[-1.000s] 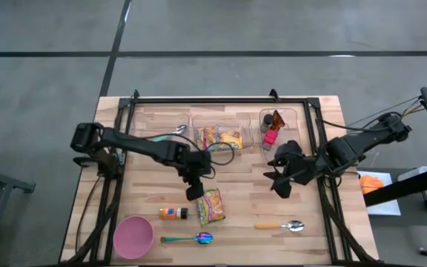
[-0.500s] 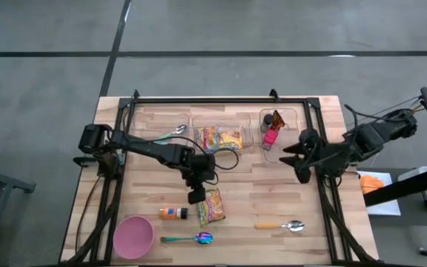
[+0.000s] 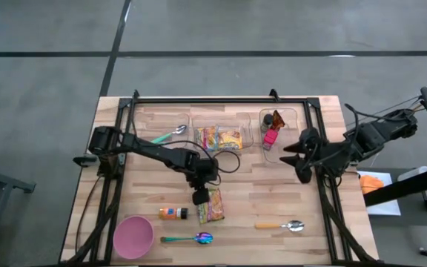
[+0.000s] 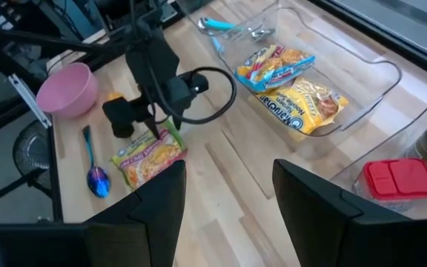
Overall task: Pick & Place Food Item
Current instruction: Put the green noodle pack into the middle transparent bin
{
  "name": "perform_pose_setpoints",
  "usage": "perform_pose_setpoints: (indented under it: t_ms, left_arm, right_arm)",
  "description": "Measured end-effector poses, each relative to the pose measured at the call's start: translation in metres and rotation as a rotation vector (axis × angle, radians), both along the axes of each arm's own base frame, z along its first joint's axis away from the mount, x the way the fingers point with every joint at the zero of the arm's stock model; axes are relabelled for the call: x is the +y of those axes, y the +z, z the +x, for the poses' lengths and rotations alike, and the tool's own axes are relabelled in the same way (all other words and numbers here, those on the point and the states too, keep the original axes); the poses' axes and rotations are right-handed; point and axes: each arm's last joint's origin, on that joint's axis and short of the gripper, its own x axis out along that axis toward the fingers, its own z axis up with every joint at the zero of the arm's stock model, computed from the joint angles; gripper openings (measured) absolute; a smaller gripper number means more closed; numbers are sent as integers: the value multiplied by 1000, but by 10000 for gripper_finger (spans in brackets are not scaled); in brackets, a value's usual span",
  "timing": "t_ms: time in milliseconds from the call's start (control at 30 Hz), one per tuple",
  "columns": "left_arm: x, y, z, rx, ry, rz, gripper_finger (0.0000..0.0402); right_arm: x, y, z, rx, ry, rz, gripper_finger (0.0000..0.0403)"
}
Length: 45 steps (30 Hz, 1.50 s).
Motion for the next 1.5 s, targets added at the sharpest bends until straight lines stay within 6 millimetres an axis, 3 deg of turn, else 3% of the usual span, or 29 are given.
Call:
perform_pose_setpoints:
  t_ms: [333,733,867,1133,1333,1500]
  left_arm:
    - [-1,1,5,-54,-13,-33,222]
    - [0,-15,9,-29,-63,-83,216]
    - [0,-15,9,-43,-97,-81,173]
    - [4,-15,9,-47,-97,-77,17]
    - [6,-12,8,-45,-77,-91,4]
    - [7,11,5,-98,-50,-101,2]
  right_arm:
    - [1,-4,1,25,30,-12,201]
    - [2,-5,2,25,32,-9,201]
    - [2,-5,2,23,32,-8,201]
    - [2,-5,2,24,32,-8,201]
    - [2,-5,2,27,35,-13,201]
    - [2,-5,2,30,39,-20,201]
